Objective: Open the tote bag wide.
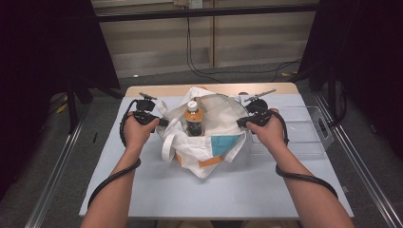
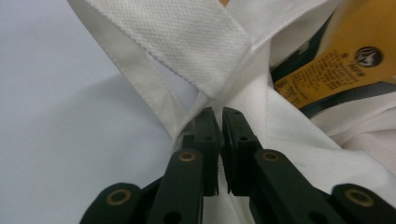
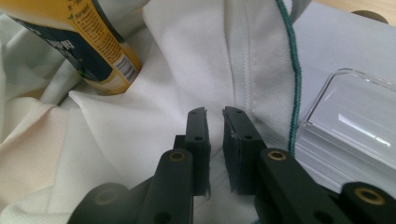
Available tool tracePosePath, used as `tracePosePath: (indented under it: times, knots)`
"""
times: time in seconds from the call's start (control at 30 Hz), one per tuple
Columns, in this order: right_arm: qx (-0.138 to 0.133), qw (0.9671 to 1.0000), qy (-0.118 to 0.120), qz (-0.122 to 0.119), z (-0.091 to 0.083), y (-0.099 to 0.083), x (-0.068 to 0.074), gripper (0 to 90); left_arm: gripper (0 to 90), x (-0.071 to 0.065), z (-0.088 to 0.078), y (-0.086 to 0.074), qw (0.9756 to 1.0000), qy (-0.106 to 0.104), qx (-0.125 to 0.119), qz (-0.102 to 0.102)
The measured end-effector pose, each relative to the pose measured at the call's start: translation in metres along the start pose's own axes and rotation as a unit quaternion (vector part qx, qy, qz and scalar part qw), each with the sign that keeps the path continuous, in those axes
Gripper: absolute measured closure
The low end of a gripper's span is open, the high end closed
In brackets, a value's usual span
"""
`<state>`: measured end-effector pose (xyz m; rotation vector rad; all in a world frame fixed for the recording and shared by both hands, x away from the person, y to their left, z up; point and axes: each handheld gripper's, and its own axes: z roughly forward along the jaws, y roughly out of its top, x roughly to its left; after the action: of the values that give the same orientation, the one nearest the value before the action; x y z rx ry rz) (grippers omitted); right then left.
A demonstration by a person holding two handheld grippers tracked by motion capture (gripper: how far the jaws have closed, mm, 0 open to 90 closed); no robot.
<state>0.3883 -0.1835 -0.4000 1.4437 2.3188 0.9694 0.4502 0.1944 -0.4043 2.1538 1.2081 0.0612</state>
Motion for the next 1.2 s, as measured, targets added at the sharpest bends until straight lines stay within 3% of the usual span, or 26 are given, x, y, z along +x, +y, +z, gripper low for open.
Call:
tracePosePath:
  times: [0.23, 0.6, 0.8, 1.0, 1.2]
  knots:
    - [0.0, 1.0, -0.001, -0.002, -0.003, 0.005, 0.005, 72.0, 75.4, -0.006, -0.019, 0.005, 0.9999, -0.001, -0.009, 0.008]
    - [-0.008, 1.0, 0.002, -0.002, -0.011, 0.015, 0.011, 58.5, 62.5, -0.015, -0.036, 0.004, 0.9995, -0.008, -0.023, 0.02]
    - [-0.016, 0.9997, 0.016, 0.001, -0.012, 0.019, 0.015, 47.1, 52.8, -0.019, -0.048, 0.001, 0.9989, -0.009, -0.042, 0.018]
    - [-0.02, 0.9994, 0.028, -0.001, -0.01, 0.024, 0.02, 39.3, 46.8, -0.018, -0.057, -0.001, 0.9988, -0.009, -0.043, 0.023]
    - [-0.023, 0.999, 0.036, -0.014, -0.009, 0.028, 0.027, 33.2, 34.8, -0.016, -0.065, -0.005, 0.9986, 0.001, -0.046, 0.024]
